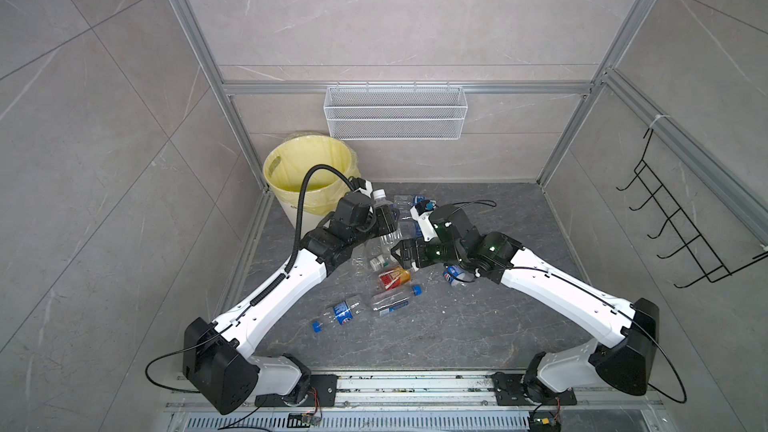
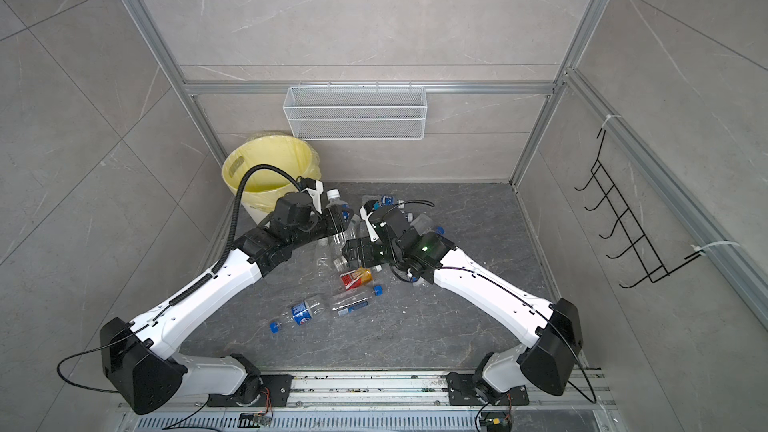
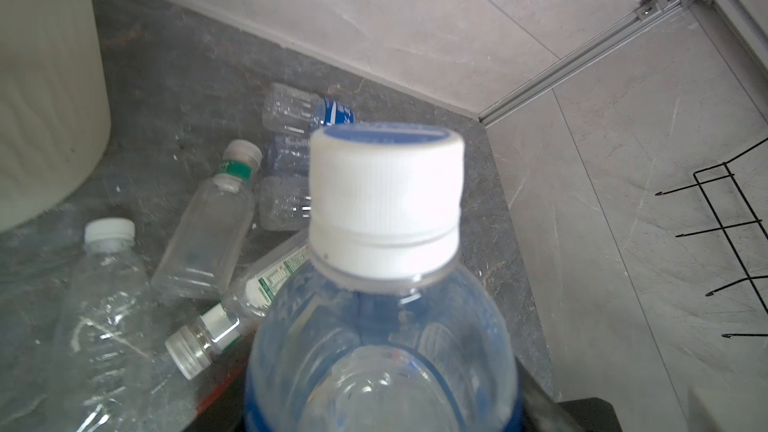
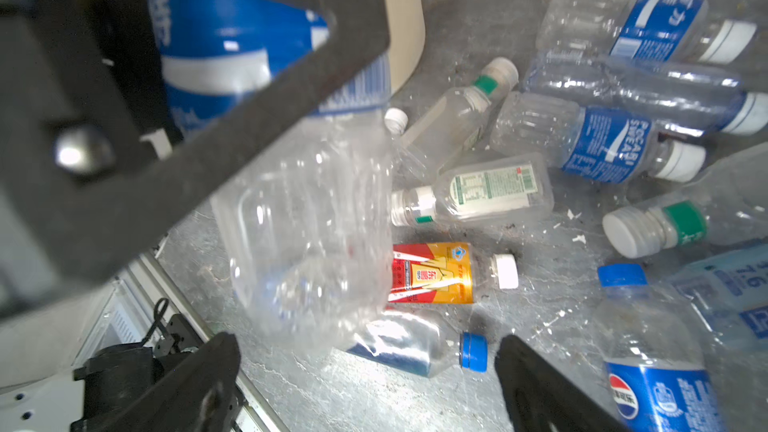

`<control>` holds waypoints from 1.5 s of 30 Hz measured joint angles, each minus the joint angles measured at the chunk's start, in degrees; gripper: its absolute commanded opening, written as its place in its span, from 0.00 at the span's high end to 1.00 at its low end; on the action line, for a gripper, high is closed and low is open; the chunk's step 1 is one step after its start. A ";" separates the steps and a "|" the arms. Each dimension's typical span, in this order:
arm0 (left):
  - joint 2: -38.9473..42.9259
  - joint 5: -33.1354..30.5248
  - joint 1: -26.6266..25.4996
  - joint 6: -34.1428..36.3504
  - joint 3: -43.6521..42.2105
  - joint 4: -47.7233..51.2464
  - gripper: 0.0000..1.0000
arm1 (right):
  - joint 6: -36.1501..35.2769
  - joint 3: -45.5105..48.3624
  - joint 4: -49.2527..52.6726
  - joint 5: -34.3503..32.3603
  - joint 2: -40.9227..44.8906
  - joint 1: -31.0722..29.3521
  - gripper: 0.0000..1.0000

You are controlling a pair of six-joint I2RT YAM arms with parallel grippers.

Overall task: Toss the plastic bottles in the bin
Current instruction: 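Carry the bottle with the left gripper up over the yellow-lined bin, then open the left gripper to drop the bottle into the bin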

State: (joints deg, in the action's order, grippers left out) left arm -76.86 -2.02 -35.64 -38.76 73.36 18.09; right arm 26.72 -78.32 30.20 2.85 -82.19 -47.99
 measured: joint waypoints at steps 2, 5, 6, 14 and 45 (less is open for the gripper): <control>0.17 -1.11 0.07 2.38 2.93 1.11 0.47 | -0.22 -0.04 -0.48 -0.04 0.96 0.00 0.00; 0.50 -3.61 0.07 6.34 8.00 3.06 0.47 | -0.66 -0.90 -0.50 -0.31 1.01 0.00 0.00; 0.81 -4.83 0.07 8.00 9.86 3.65 0.48 | -0.81 -1.25 -0.48 -0.52 0.92 0.00 0.00; 1.55 -16.22 0.07 23.28 28.15 6.47 0.49 | -1.05 -7.26 -0.48 -1.51 0.00 0.00 0.00; -5.40 3.48 30.62 15.23 31.06 18.14 0.00 | 0.09 -0.04 -0.33 -2.84 1.09 -0.76 0.00</control>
State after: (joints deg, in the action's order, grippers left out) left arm -82.26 1.45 -5.02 -23.53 104.42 36.23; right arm 26.81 -78.37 29.87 0.01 -81.10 -48.75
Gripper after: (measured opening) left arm 0.998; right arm 0.992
